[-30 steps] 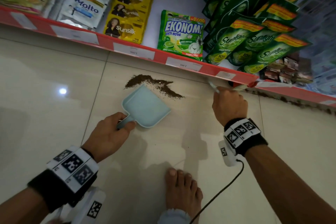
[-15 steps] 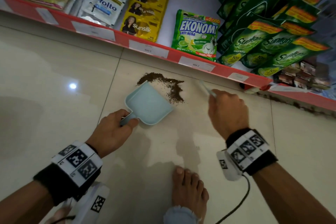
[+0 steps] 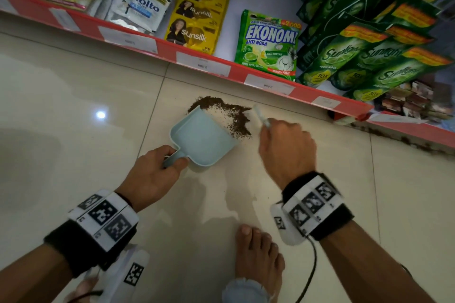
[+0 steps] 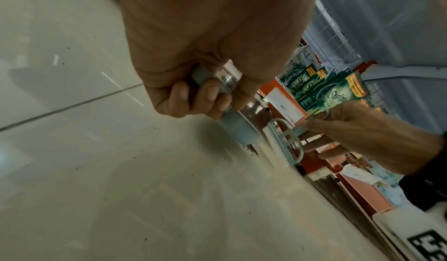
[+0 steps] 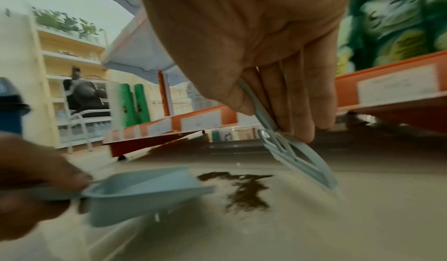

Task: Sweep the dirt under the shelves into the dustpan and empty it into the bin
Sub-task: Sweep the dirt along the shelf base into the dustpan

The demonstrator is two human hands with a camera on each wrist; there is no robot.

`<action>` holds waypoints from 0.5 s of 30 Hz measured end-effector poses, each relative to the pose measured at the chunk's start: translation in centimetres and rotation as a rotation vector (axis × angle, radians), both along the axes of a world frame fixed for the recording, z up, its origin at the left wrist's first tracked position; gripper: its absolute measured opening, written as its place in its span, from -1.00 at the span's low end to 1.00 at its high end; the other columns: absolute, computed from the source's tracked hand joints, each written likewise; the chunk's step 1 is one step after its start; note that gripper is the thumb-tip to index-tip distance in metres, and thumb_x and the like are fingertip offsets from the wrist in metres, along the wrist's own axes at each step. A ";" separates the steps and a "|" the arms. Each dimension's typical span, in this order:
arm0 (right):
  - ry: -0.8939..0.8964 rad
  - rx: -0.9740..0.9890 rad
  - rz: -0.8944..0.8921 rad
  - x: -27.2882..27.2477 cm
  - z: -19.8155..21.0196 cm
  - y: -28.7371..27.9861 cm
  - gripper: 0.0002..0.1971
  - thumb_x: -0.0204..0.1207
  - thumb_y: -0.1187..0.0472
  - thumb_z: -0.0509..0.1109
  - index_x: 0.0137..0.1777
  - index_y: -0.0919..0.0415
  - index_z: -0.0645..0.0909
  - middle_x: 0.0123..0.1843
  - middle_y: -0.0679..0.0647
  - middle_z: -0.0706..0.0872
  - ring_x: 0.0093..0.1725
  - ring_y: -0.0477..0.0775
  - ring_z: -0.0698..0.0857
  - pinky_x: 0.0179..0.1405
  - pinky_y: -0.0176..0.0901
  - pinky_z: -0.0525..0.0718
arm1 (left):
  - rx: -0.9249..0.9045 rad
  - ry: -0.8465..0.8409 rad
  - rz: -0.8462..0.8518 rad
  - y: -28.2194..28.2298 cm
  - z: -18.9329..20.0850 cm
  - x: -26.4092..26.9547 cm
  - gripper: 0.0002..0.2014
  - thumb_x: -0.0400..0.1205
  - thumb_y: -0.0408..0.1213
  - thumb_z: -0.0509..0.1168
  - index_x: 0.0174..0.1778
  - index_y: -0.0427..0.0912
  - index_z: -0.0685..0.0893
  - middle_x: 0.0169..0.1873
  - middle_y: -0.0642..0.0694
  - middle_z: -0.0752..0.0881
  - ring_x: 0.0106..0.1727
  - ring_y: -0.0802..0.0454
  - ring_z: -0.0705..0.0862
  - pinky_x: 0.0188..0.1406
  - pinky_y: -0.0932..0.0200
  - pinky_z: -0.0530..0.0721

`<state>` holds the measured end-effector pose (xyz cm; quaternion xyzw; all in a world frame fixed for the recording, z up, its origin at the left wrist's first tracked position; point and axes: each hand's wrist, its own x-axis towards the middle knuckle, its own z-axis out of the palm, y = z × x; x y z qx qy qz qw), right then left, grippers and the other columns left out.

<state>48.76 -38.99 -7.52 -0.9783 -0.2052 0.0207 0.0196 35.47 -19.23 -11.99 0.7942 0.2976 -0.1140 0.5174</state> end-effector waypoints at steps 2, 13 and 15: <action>-0.064 -0.057 -0.075 2.4 0.0 -1.2 -0.76 0.67 0.22 0.25 -0.14 0.30 0.67 -0.40 0.16 0.61 -0.46 0.21 0.59 -0.39 -0.06 0.56 | -0.008 0.003 0.013 0.3 -0.1 -0.2 -0.76 0.68 -0.07 0.33 -0.18 -0.16 0.61 -0.38 -0.03 0.64 -0.31 0.01 0.57 -0.29 0.13 0.49; 0.080 -0.051 0.028 8.8 -5.5 1.0 -0.72 0.63 0.35 0.21 0.29 0.31 0.59 0.21 0.34 0.71 0.14 0.42 0.70 0.08 0.15 0.68 | -0.030 0.002 0.045 0.8 -0.1 -0.5 -0.75 0.69 -0.09 0.33 -0.14 -0.23 0.62 -0.39 -0.03 0.61 -0.33 0.01 0.54 -0.30 0.14 0.48; 0.128 0.019 0.192 8.2 -5.0 2.0 -0.67 0.63 0.38 0.19 0.34 0.31 0.58 0.24 0.30 0.71 0.10 0.36 0.72 0.10 0.13 0.71 | -0.010 0.003 0.035 1.0 0.0 -0.6 -0.75 0.69 -0.09 0.32 -0.12 -0.24 0.63 -0.40 -0.02 0.61 -0.33 0.00 0.54 -0.30 0.12 0.48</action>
